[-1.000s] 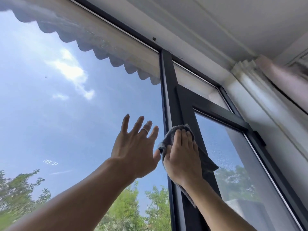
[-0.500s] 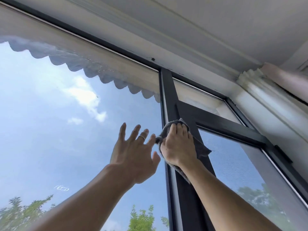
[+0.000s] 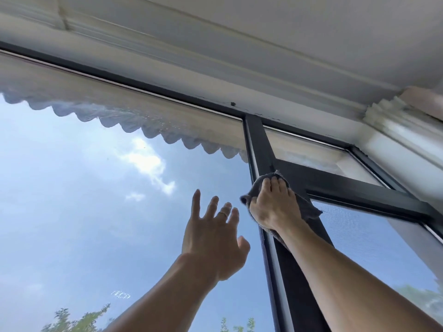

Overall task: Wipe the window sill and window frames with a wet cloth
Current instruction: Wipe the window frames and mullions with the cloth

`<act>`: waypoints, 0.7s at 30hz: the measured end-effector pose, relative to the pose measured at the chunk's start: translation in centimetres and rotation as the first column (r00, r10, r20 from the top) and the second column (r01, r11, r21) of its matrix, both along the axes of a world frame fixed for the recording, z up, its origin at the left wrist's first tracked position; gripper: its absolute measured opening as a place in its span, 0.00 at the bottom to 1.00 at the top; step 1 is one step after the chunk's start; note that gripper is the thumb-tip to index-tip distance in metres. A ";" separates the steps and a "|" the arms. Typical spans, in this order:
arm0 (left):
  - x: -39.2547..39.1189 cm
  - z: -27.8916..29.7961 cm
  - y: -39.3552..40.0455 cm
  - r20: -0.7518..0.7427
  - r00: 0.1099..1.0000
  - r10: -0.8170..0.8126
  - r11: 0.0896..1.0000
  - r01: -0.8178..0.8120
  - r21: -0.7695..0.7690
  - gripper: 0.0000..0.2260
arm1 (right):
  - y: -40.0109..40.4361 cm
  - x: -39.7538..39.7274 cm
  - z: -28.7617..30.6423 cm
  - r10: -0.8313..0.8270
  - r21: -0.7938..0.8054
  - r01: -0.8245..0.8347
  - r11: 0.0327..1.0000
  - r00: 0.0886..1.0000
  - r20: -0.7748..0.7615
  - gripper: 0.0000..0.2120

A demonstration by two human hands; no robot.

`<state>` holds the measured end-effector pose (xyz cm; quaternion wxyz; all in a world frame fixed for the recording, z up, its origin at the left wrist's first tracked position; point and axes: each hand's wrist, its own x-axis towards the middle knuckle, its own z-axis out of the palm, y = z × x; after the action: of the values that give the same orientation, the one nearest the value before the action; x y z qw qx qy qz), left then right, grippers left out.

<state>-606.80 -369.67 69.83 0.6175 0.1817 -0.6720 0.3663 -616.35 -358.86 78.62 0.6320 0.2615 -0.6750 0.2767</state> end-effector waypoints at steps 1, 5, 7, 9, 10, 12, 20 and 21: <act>0.0 0.1 -0.2 0.004 1.000 -0.005 1.000 0.005 -0.002 0.29 | 0.1 -0.3 -1.0 0.006 0.023 -0.005 1.000 1.000 -0.016 0.35; -0.1 0.4 -0.8 0.000 1.000 -0.015 1.000 0.015 -0.011 0.29 | 0.4 -1.6 -1.8 0.019 0.019 -0.018 1.000 0.999 -0.036 0.34; -0.2 0.1 -0.9 0.019 1.000 -0.016 1.000 0.016 -0.003 0.30 | 0.0 -1.2 0.8 0.032 -0.022 -0.032 0.999 0.999 -0.018 0.33; -0.1 -0.1 -1.0 0.005 1.000 -0.008 1.000 0.009 -0.006 0.30 | -0.5 -0.8 2.5 0.097 -0.082 -0.102 0.991 0.993 -0.068 0.29; 0.0 -0.1 -1.0 0.012 1.000 0.017 1.000 -0.016 -0.015 0.30 | -0.6 -0.6 2.6 0.138 -0.126 -0.152 0.980 0.984 -0.110 0.26; 0.1 -0.1 -1.0 0.026 0.998 0.050 0.998 -0.049 -0.038 0.30 | -0.2 -0.8 0.6 0.194 -0.215 -0.233 0.948 0.963 -0.187 0.21; -2.5 -0.6 1.6 0.043 0.990 -0.137 0.990 0.138 -0.020 0.31 | 3.6 -3.4 -1.0 0.363 -0.421 -0.289 0.860 0.925 0.108 0.27; -3.2 -0.6 1.8 0.049 0.990 -0.130 0.991 0.132 -0.025 0.32 | 4.1 -3.6 0.5 0.425 -0.427 -0.329 0.842 0.892 0.151 0.28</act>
<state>-610.02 -367.86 69.26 0.6267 0.1198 -0.6916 0.3385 -619.99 -354.76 79.09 0.5176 0.2237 -0.6121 0.5545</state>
